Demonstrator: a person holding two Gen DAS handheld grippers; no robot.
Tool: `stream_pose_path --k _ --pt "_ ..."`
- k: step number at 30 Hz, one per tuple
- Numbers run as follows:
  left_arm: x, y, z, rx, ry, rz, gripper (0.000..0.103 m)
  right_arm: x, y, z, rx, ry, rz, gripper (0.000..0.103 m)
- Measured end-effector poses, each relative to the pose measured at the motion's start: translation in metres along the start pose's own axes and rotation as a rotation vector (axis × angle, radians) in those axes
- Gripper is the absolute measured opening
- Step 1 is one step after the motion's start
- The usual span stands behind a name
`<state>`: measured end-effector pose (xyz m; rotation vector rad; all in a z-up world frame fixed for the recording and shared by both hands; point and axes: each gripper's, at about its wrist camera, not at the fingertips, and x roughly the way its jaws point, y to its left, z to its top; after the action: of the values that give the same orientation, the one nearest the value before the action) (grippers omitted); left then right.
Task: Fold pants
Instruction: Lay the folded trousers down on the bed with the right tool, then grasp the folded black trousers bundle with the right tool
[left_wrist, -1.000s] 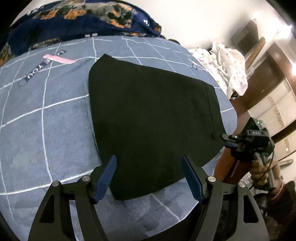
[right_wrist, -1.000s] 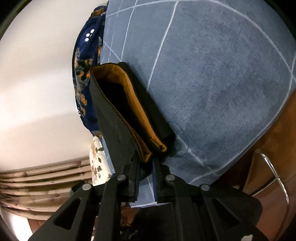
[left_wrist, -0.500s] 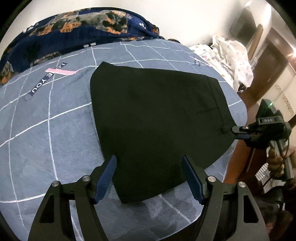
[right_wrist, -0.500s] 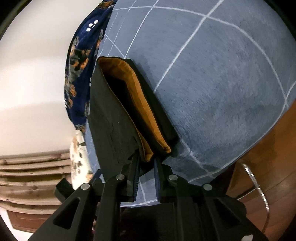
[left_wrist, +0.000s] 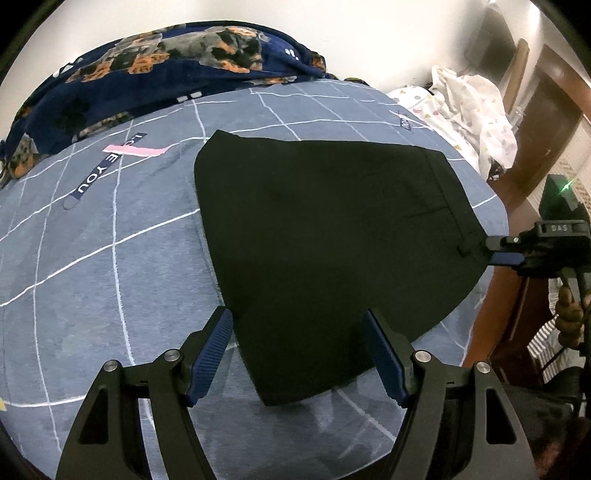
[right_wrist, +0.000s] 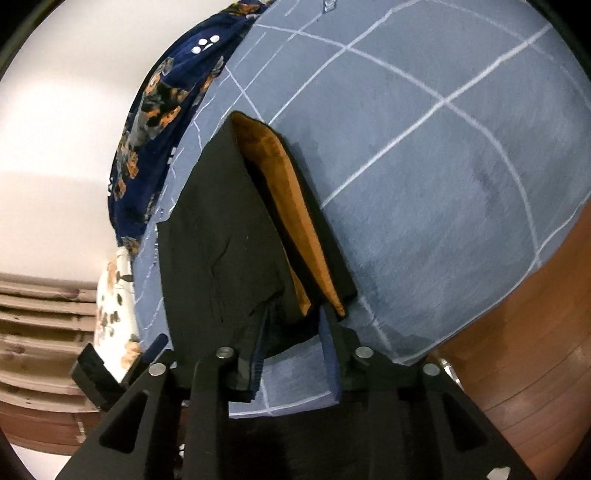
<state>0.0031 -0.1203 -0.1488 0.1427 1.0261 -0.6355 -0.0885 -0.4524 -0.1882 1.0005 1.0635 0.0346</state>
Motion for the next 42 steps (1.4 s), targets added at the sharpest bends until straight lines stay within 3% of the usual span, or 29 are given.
stream_pose_path --k 1,2,3,12,26,38,42 --pt "0.000 0.000 0.000 -0.001 0.001 0.004 0.073 -0.001 0.001 0.001 -0.004 -0.007 -0.008 0.041" --pt "0.001 0.000 0.001 0.000 0.004 0.006 0.073 -0.003 0.000 0.002 -0.008 -0.018 -0.039 0.057" --pt "0.001 -0.001 0.001 0.001 0.005 0.007 0.073 -0.004 0.000 0.002 -0.011 -0.025 -0.056 0.059" --pt "0.002 -0.003 0.000 0.018 0.006 0.025 0.073 -0.001 -0.003 0.019 0.002 -0.001 0.042 0.061" --pt "0.000 0.006 0.006 0.025 0.006 0.059 0.076 0.035 0.015 0.050 -0.227 0.112 0.037 0.064" --pt "0.009 0.067 0.016 -0.177 0.028 -0.107 0.077 0.045 -0.005 0.069 -0.200 0.247 0.215 0.066" --pt "0.021 0.075 0.016 -0.196 0.058 -0.169 0.077 0.042 -0.008 0.076 -0.196 0.290 0.197 0.065"
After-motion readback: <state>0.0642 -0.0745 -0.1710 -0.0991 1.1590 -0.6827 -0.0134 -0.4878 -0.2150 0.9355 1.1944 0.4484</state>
